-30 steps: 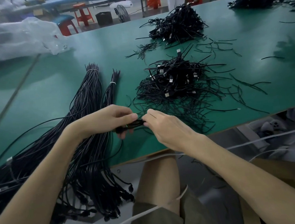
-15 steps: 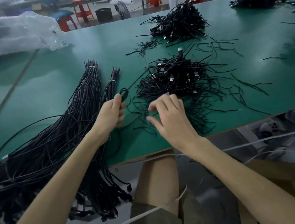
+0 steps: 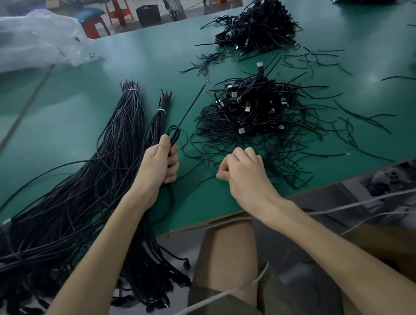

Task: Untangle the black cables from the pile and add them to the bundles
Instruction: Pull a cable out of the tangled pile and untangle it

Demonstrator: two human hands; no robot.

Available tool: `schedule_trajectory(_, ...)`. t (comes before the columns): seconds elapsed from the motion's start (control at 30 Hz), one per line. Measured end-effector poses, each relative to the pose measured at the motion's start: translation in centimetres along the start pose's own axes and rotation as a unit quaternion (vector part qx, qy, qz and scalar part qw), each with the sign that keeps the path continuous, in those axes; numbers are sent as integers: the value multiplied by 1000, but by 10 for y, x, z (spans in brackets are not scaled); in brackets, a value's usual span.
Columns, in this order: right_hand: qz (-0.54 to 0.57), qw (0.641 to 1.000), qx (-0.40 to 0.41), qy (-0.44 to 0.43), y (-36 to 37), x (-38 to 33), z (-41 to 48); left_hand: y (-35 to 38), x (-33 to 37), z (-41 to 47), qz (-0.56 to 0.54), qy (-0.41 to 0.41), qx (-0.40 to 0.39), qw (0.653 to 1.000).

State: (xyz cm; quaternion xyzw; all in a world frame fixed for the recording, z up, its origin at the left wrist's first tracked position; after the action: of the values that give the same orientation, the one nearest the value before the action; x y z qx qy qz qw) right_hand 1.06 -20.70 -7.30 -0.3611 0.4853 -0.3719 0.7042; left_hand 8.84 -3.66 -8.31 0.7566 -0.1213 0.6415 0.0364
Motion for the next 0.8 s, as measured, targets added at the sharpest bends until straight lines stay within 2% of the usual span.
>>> schedule_trajectory(0.17, 121, 988, 93, 28, -20, 4, -2, 0, -3, 0, -7, -11, -9, 1000)
schedule_trajectory(0.37, 248, 964, 84, 33, -21, 3, 14, 5, -3, -1, 9, -23, -21, 999)
schedule_trajectory(0.47, 380, 919, 107, 27, -18, -3, 12, 8, -1, -3, 16, -17, -24, 999)
schedule_trajectory(0.57, 461, 876, 139, 16, -18, 1, 9, 9, 1, -4, 30, -6, -24, 999)
schedule_trajectory(0.73, 629, 762, 149, 39, -19, 17, 8, 14, 2, -5, 21, 1, -50, 999)
schedule_trajectory(0.8, 637, 756, 146, 39, -17, 14, 9, 16, 3, -5, 28, 8, -47, 998)
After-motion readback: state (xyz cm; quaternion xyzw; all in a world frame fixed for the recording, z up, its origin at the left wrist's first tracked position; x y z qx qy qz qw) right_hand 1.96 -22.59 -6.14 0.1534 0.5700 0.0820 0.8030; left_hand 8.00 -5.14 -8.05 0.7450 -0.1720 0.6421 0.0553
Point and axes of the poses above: each hand's wrist, its own z-axis towards the middle knuckle, its own y-axis out of the palm, x = y × z, the point moved 10 cm from there along z, towards the middle knuckle, and after that the axes turned 6 degrees about -y, right-handed, at the moved point
